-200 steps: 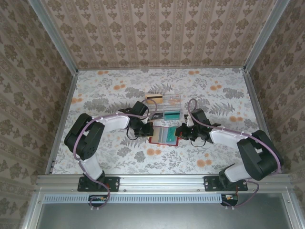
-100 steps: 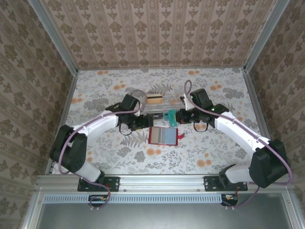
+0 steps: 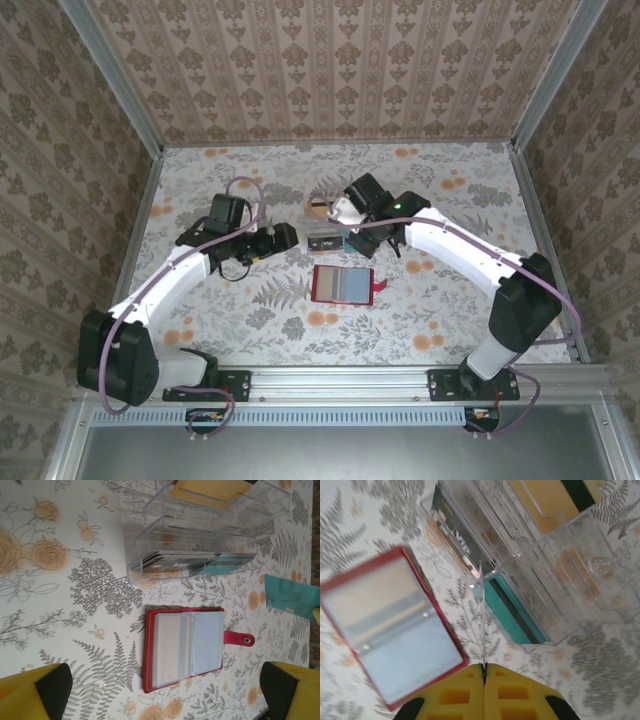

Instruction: Take the credit cards out of the card holder

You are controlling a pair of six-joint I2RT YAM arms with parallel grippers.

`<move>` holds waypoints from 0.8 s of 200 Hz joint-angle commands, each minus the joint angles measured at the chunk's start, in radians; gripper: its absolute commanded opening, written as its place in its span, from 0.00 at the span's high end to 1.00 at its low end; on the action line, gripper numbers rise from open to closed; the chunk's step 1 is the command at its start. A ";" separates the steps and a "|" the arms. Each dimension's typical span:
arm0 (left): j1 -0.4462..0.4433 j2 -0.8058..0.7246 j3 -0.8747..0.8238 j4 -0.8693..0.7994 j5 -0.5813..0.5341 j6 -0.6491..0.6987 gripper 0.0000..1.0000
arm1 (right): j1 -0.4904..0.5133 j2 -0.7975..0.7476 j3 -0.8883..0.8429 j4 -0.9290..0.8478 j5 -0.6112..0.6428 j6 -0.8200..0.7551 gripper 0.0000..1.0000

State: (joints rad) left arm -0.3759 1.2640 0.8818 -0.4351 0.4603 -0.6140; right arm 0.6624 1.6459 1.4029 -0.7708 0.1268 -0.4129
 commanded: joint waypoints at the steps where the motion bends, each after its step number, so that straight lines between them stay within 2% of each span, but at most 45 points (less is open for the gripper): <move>1: 0.021 -0.041 -0.024 -0.019 0.033 0.038 0.00 | 0.025 0.040 0.036 -0.047 0.196 -0.212 1.00; 38: 0.039 -0.048 -0.042 -0.019 0.054 0.046 0.00 | 0.037 0.052 -0.046 0.082 0.283 -0.411 1.00; 77: 0.046 -0.049 -0.049 -0.024 0.054 0.048 0.00 | 0.027 0.020 -0.164 0.228 0.237 -0.584 1.00; 160: 0.063 -0.048 -0.049 -0.025 0.052 0.046 0.00 | 0.000 0.066 -0.172 0.289 0.175 -0.601 1.00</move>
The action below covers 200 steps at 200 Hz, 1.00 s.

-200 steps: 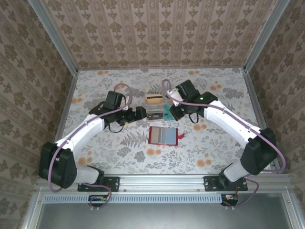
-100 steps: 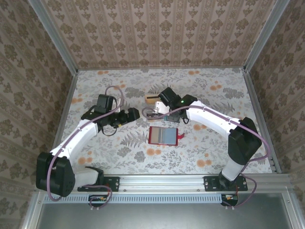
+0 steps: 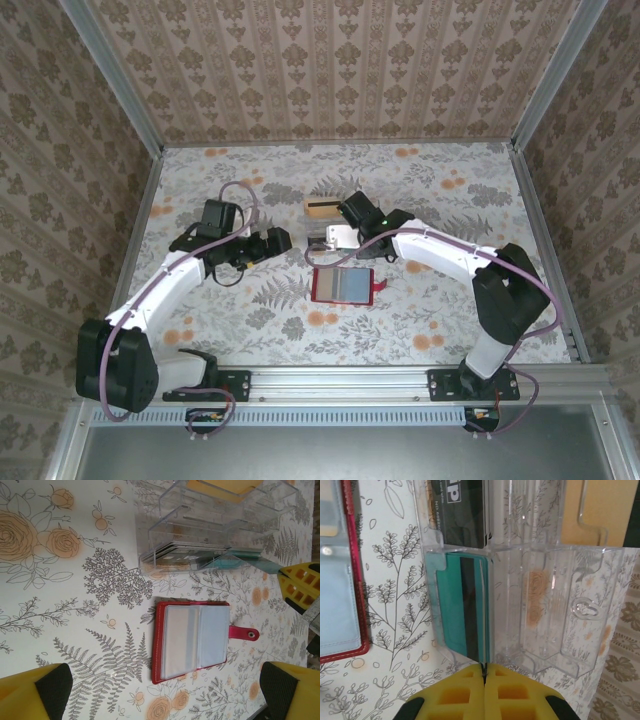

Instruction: Take the credit cards out of the card holder

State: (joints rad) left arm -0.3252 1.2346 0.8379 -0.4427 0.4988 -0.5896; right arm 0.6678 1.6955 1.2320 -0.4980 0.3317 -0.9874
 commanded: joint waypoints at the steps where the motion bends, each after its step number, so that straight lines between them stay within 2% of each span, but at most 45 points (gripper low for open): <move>1: 0.012 -0.018 -0.004 -0.017 0.013 0.022 0.00 | -0.005 0.017 -0.002 0.017 -0.030 -0.027 1.00; 169: 0.042 -0.019 -0.006 -0.022 0.030 0.030 0.00 | -0.037 0.102 -0.011 0.034 -0.055 -0.002 1.00; 188: 0.044 -0.020 -0.006 -0.022 0.031 0.031 0.00 | -0.037 0.117 -0.006 0.039 -0.053 0.004 0.96; 200: 0.046 -0.020 -0.006 -0.024 0.033 0.033 0.00 | -0.037 0.123 -0.002 0.042 -0.049 0.007 0.89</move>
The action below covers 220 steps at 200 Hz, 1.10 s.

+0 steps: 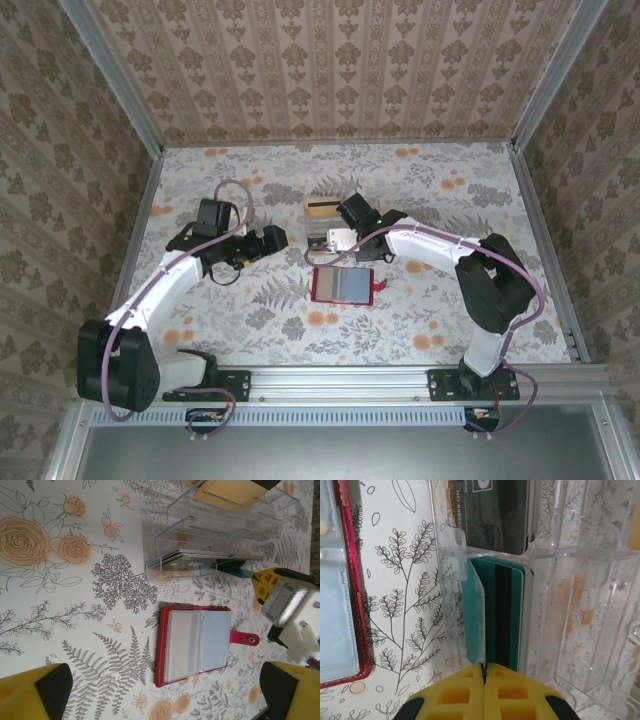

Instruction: Take the credit cards out of the card holder

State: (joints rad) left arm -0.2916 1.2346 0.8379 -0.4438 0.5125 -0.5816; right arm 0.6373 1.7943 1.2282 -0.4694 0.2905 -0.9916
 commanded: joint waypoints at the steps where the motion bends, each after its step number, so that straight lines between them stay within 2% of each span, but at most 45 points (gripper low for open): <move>1: 0.012 -0.020 -0.006 -0.022 0.020 0.025 0.00 | -0.007 0.025 0.002 0.014 -0.007 0.012 0.89; 10: 0.014 -0.019 -0.005 -0.024 0.020 0.026 0.00 | -0.007 0.029 0.006 0.014 -0.007 0.016 0.83; 42: 0.017 -0.019 -0.008 -0.018 0.023 0.026 0.00 | -0.007 0.028 0.016 0.025 0.012 0.022 0.74; 176: 0.026 -0.009 -0.013 -0.003 0.037 0.025 0.00 | -0.015 0.064 0.042 0.102 0.108 0.041 0.72; 220: 0.028 -0.009 -0.014 0.000 0.040 0.025 0.00 | -0.018 0.065 0.053 0.100 0.104 0.051 0.71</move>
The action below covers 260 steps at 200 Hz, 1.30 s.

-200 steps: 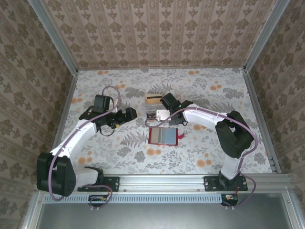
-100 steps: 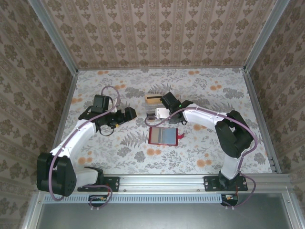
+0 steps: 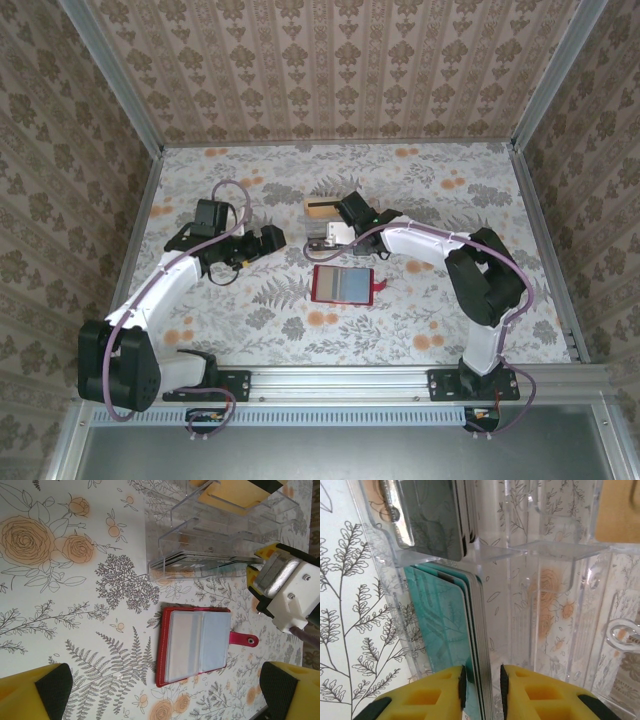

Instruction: Take the credit cards out of the card holder

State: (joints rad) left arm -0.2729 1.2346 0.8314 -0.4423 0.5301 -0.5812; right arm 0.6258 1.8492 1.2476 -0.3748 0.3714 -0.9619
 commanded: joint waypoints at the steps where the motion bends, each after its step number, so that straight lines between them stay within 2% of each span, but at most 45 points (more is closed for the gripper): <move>1: 0.009 -0.008 -0.008 -0.002 0.022 0.024 0.00 | -0.006 0.010 0.032 0.004 0.021 0.022 0.71; 76: 0.009 -0.007 -0.008 0.001 0.027 0.023 0.00 | -0.014 -0.010 0.034 -0.008 0.007 0.048 0.67; 105: 0.009 -0.002 -0.009 0.005 0.039 0.021 0.00 | -0.015 -0.052 0.021 -0.002 0.002 0.107 0.66; 156: -0.015 0.016 -0.021 0.026 0.042 -0.015 0.03 | -0.011 -0.166 0.038 -0.100 -0.060 0.350 0.70; 201: -0.082 0.029 -0.035 0.058 -0.004 -0.067 0.15 | 0.005 -0.256 0.013 -0.215 -0.151 0.632 0.74; 247: -0.160 0.064 -0.009 0.058 -0.053 -0.096 0.17 | 0.049 -0.353 -0.109 -0.189 -0.148 0.712 0.75; 260: -0.178 0.075 0.001 0.059 -0.059 -0.101 0.19 | 0.049 -0.380 -0.125 -0.200 -0.171 0.786 0.82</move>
State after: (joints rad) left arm -0.4255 1.2903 0.8116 -0.3973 0.4995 -0.6582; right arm 0.6708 1.5230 1.1564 -0.5339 0.2459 -0.3225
